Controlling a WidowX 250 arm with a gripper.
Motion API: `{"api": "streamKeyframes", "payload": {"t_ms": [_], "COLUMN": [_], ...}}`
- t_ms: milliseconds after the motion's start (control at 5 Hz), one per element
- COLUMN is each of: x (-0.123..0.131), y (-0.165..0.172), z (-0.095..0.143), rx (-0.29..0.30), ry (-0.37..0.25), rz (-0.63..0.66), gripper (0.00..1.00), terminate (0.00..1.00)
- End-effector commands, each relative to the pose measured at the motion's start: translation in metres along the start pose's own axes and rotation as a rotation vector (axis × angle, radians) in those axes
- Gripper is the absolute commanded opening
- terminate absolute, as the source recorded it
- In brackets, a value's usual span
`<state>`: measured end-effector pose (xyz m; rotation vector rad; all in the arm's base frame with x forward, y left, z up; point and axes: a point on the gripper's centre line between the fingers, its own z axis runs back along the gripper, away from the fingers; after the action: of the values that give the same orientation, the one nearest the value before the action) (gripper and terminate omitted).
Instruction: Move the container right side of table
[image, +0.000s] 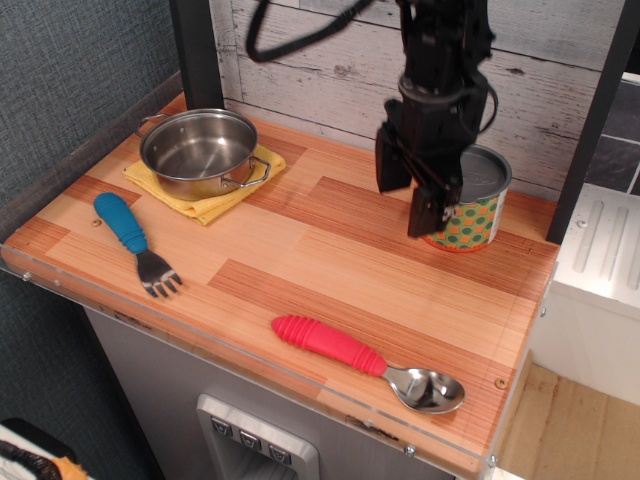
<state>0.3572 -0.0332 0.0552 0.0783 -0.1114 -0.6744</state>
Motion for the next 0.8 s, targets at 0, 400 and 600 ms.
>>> {"api": "streamKeyframes", "payload": {"t_ms": [0,400,600], "x": [-0.040,-0.086,-0.096], "y": [0.023,0.057,0.087], "z": [0.042,0.061,0.066], "rx": [0.086,0.077,0.094], "ry": [-0.045,-0.006,-0.007], "rz": [0.337,0.487,0.516], "gripper": [1.00,1.00,1.00], "terminate": [0.00,0.00,0.00]}}
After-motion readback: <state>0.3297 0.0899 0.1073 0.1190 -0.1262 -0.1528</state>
